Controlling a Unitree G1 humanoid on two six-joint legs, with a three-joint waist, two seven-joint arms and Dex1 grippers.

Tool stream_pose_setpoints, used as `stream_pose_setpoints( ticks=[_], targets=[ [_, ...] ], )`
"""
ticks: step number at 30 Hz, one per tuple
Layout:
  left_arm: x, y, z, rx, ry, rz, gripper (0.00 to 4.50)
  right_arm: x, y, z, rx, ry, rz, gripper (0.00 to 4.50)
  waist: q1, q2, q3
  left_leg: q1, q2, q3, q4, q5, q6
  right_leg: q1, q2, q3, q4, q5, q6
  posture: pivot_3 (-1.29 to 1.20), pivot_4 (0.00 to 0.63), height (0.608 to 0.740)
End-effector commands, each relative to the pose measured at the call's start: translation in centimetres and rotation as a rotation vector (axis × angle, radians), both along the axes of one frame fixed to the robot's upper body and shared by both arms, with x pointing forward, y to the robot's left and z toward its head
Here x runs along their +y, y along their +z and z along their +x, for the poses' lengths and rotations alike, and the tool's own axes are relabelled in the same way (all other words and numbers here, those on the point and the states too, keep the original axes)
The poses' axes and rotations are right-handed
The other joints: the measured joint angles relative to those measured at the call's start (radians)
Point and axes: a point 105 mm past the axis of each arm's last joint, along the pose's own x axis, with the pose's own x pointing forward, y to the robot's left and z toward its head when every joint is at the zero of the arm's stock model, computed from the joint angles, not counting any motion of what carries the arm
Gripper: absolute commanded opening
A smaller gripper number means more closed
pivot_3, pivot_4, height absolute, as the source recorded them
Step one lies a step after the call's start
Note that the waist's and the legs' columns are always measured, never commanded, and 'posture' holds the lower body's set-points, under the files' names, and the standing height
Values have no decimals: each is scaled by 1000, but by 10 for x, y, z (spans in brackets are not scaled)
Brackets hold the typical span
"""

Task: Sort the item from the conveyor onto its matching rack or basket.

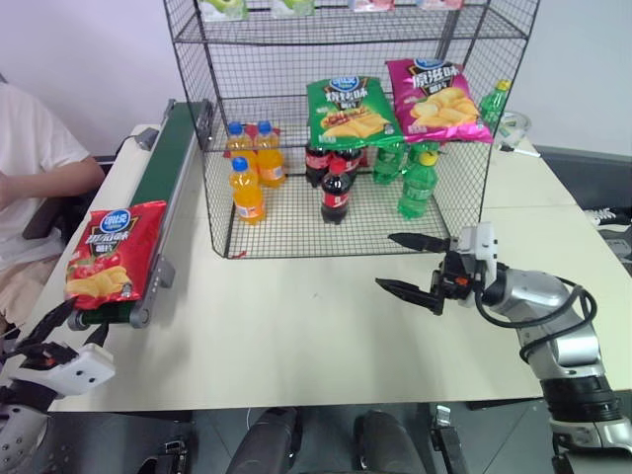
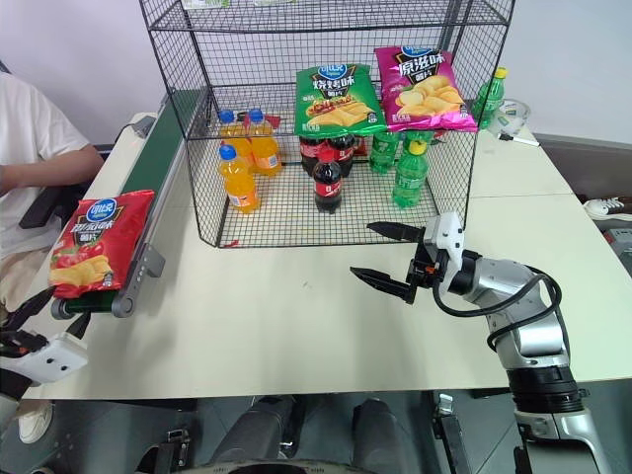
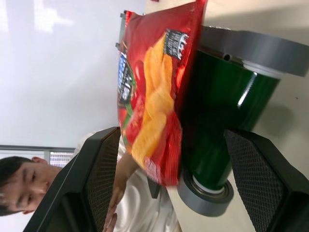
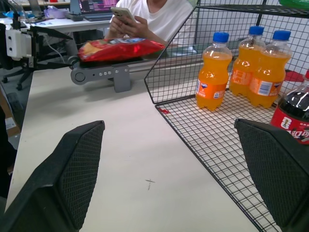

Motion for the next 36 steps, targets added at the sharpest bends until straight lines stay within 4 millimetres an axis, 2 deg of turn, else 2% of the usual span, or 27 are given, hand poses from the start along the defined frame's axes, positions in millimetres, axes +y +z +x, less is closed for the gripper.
stream_pose_setpoints(
  ticks=[1,16,19,23,28,32,36],
  targets=[
    [1,10,3,-37,2,12,3538,-3,12,0,-61,-8,7,4500,0,0,0,0,0,0,0,0,0,0,0,0,0,0,0,0,150,740],
    [-3,5,9,-49,22,-22,3538,-13,15,4,-77,-50,-12,4500,0,0,0,0,0,0,0,0,0,0,0,0,0,0,0,0,150,740],
    [-3,7,9,-56,17,-26,2223,-15,16,4,-79,-55,-12,4500,1,0,0,0,0,0,0,0,0,0,0,0,1,0,0,0,150,740],
    [-1,10,9,-78,26,-24,156,-17,15,5,-82,-67,-16,4500,0,0,0,0,0,0,1,0,1,0,0,0,1,0,0,0,150,740],
    [-1,22,11,-135,35,-35,64,-21,15,8,-88,-85,-17,4500,0,0,0,0,0,0,1,1,1,0,0,0,1,0,0,0,150,740],
    [-13,62,19,-286,-10,-1,64,-24,17,8,-105,-114,-1,4500,3,0,0,0,0,0,1,0,0,0,0,0,1,0,0,0,150,740],
    [-28,86,24,-362,-58,39,64,-26,22,8,-140,-156,38,4500,1,0,0,0,0,0,1,0,0,1,0,0,1,0,0,0,150,740]
  ],
)
